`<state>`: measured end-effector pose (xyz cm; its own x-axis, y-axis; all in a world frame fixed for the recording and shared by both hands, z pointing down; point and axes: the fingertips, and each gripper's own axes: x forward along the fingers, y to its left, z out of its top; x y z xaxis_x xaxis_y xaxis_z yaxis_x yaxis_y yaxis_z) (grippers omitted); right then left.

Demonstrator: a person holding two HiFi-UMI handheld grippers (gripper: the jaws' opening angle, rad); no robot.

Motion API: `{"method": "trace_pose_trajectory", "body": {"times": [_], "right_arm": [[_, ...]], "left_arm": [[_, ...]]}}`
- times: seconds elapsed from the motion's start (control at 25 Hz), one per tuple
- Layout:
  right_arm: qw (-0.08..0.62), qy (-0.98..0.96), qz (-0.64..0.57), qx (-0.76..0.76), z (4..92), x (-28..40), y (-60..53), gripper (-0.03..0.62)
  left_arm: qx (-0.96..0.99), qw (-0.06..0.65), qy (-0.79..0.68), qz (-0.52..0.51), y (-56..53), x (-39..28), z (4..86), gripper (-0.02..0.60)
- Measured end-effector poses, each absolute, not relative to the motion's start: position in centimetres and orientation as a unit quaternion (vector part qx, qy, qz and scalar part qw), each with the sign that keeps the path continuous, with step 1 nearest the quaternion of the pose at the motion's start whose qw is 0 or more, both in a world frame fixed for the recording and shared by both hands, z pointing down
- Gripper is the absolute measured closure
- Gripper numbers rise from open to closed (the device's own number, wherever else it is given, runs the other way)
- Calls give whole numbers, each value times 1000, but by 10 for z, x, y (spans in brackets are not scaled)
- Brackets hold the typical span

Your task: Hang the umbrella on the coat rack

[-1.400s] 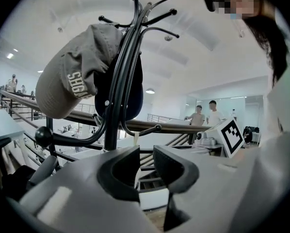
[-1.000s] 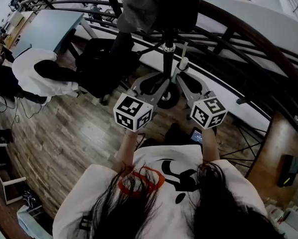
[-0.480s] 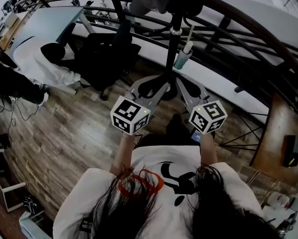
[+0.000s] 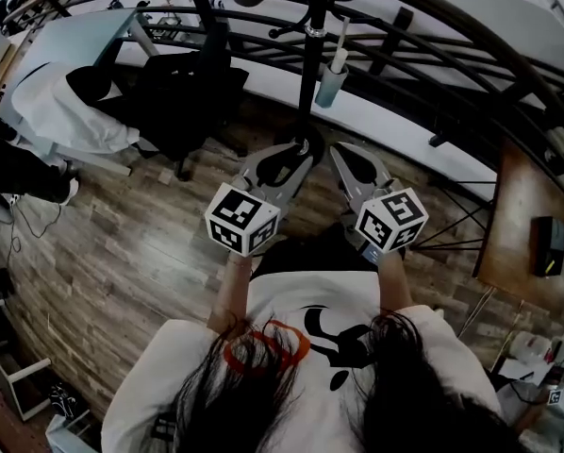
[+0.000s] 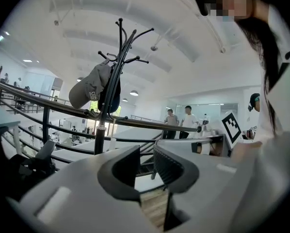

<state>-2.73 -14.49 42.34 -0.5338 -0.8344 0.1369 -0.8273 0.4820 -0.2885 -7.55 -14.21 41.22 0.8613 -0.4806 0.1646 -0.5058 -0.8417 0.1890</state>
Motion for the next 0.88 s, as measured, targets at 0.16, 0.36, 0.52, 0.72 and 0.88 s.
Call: {"method": "trace_pose_trajectory", "body": {"times": [0.16,0.36,0.52,0.72,0.88], "right_arm": [[4,862,-164,-479,425,-25,-131,572],[0,869,-164,-468,426,-24,-114,572],[6,871,-162,-464,424,-16,-93,572],[16,872,-158,-464,416,4,-55,572],[26,872,-156,-463,412,20,-16,572]], "left_arm": [[956,117,-262,51,-129,-73,412,503],[952,115,-282,44,-116,-77,408,503],[949,111,-293,46,-98,-74,408,503],[948,104,-296,49,-61,-57,401,509],[948,96,-299,48,-25,-40,396,520]]}}
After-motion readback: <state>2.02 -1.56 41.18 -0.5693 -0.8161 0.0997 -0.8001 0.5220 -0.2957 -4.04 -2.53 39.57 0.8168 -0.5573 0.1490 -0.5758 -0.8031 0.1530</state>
